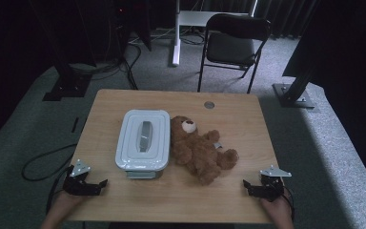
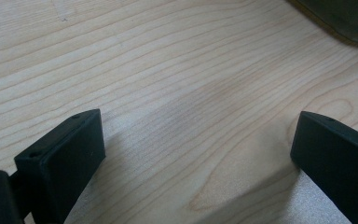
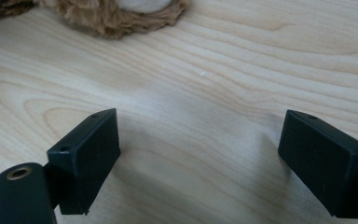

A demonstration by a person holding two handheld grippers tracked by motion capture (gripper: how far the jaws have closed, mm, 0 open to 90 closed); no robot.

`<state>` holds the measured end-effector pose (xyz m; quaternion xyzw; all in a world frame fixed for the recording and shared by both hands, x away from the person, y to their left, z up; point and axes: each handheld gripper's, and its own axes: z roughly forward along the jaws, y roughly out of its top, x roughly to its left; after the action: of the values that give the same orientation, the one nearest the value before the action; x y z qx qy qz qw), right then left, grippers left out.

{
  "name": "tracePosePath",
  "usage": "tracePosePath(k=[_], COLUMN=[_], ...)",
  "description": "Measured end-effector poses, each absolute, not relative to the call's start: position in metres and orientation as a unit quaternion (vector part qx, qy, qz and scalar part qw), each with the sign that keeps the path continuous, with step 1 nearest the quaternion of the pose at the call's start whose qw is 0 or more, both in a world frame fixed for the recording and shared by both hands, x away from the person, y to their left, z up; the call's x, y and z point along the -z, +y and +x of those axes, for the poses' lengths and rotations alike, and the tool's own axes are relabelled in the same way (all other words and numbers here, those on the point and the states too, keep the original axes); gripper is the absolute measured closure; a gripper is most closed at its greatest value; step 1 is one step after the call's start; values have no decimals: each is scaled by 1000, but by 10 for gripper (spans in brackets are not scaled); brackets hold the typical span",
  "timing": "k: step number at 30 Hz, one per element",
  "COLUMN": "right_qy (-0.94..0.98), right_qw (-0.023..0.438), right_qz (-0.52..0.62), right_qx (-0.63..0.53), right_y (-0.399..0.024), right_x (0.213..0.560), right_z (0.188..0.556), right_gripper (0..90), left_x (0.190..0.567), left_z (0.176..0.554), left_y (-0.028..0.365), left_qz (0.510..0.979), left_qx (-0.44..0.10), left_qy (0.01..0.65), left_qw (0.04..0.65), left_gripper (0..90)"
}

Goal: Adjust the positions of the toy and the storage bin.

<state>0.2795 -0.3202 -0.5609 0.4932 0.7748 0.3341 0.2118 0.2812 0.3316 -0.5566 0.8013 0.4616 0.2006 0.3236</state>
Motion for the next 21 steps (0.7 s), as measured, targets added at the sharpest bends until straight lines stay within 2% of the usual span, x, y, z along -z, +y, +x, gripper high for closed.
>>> tracePosePath(k=[10,16,21], right_qy=[786,790,787], right_qw=[208,184,193], right_qz=[486,482,475], right_qx=[-321,-331,-342], right_y=[-312,-308,-306], right_x=[555,550,539], right_z=[276,274,272], right_gripper=[135,137,142], left_x=[557,557,557], left_z=[283,283,283], left_y=[332,332,332], left_qz=[803,803,803], left_qx=[-199,-199,-200], left_qy=[459,459,460], left_qw=[323,323,323], left_gripper=[35,35,35])
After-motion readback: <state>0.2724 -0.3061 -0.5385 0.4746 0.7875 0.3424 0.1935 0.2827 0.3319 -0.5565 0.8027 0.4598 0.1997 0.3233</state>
